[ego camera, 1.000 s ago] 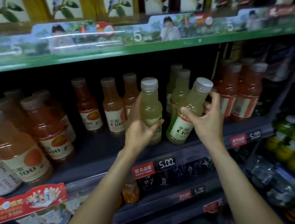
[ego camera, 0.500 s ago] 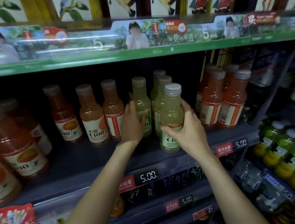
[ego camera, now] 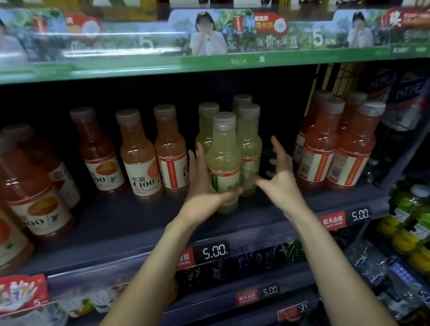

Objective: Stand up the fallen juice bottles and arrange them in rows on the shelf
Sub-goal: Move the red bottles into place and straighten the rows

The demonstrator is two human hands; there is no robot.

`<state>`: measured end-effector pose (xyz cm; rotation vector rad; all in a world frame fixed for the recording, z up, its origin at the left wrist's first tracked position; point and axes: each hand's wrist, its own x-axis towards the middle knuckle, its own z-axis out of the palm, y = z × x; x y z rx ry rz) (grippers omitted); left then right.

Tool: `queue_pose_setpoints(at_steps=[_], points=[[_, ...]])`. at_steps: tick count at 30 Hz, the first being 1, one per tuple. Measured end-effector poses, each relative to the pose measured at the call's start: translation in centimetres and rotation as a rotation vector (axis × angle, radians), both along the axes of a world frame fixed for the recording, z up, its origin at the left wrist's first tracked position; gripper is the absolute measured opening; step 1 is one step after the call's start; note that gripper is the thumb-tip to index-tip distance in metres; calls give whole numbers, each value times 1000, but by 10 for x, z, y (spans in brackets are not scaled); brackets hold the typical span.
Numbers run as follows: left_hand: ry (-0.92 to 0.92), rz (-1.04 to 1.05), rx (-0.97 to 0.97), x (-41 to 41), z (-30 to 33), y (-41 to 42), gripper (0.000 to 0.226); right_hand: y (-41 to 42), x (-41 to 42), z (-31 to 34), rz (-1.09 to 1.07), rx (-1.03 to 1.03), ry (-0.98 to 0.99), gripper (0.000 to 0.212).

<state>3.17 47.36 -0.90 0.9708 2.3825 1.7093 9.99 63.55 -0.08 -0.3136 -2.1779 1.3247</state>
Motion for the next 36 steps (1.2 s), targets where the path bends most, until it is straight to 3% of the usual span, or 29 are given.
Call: queue_pose_setpoints(at_steps=[2, 5, 9, 14, 19, 23, 27, 31, 36], points=[[2, -5, -25, -3, 0, 5, 124, 5, -4, 12, 154, -148, -21, 91], [-34, -40, 22, -11, -2, 9, 125, 5, -12, 22, 269, -108, -10, 81], [-78, -56, 32, -28, -7, 10, 126, 14, -18, 16, 155, -36, 61, 67], [-112, -55, 7, -39, -7, 13, 129, 18, -14, 13, 107, -25, 94, 64], [-108, 15, 65, -21, 1, 17, 108, 12, -11, 7, 147, -22, 13, 79], [13, 151, 18, 0, 5, 4, 100, 1, 4, 0, 2, 110, 37, 78], [204, 191, 17, 21, 13, -34, 64, -34, 26, 1, -188, 387, 218, 41], [625, 326, -21, 26, 19, -90, 32, -77, 21, 2, -86, 561, 269, 24], [953, 669, -66, 19, 16, -176, 23, -147, -8, 5, 187, 627, 232, 23]])
